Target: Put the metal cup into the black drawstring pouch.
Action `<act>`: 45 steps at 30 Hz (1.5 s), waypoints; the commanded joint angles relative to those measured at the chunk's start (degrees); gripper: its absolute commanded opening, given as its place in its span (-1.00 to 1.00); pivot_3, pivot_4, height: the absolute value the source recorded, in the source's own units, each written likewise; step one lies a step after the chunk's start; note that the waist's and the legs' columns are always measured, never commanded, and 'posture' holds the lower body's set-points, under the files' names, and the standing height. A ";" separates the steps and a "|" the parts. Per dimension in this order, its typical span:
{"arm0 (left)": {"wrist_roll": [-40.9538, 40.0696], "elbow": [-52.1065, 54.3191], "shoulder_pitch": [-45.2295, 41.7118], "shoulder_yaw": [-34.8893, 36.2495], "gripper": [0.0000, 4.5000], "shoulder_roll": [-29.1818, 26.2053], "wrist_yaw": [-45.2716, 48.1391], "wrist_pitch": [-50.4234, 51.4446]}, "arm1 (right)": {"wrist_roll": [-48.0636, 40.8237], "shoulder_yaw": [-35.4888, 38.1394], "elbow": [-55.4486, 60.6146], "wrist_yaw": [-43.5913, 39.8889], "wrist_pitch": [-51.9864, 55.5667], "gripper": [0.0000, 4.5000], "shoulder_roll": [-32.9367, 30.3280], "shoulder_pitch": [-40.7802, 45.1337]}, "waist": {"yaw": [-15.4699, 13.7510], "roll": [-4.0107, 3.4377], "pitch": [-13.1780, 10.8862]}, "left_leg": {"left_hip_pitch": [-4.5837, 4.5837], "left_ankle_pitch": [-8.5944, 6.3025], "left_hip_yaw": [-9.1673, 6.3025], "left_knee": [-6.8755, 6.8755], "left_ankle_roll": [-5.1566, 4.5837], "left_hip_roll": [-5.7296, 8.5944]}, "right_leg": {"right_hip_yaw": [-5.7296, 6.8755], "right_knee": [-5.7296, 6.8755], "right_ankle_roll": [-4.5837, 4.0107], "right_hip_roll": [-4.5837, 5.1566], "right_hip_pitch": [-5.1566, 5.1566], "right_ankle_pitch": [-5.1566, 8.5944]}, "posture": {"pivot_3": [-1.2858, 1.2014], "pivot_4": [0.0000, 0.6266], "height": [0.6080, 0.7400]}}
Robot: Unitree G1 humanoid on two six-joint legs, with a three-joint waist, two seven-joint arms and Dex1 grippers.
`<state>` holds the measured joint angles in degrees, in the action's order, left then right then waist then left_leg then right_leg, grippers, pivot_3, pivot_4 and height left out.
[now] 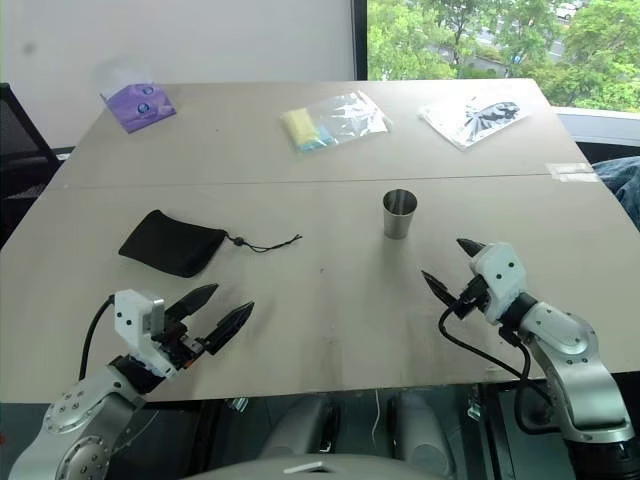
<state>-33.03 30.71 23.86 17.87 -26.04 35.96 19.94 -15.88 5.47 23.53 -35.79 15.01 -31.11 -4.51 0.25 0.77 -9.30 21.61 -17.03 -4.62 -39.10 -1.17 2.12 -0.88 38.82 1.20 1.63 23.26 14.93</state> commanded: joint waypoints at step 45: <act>50.99 7.77 -39.91 -36.86 0.97 -18.54 -34.95 64.38 | -11.88 -4.81 11.34 -11.45 2.14 0.96 -6.08 11.99 | -0.06 0.05 -0.06 | 0.25 0.12 -0.12 0.14 0.25 0.05 | 0.07 0.01 0.02 0.01 0.27 -0.03 | 0.03 -0.52 1.00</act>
<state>16.32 37.61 -15.19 -18.78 -43.57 1.27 83.04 -27.17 -1.13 33.18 -47.09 18.13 -36.81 7.43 0.18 0.82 -9.36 21.87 -16.91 -4.74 -38.95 -0.92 2.17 -0.82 38.83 1.22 1.64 23.53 14.90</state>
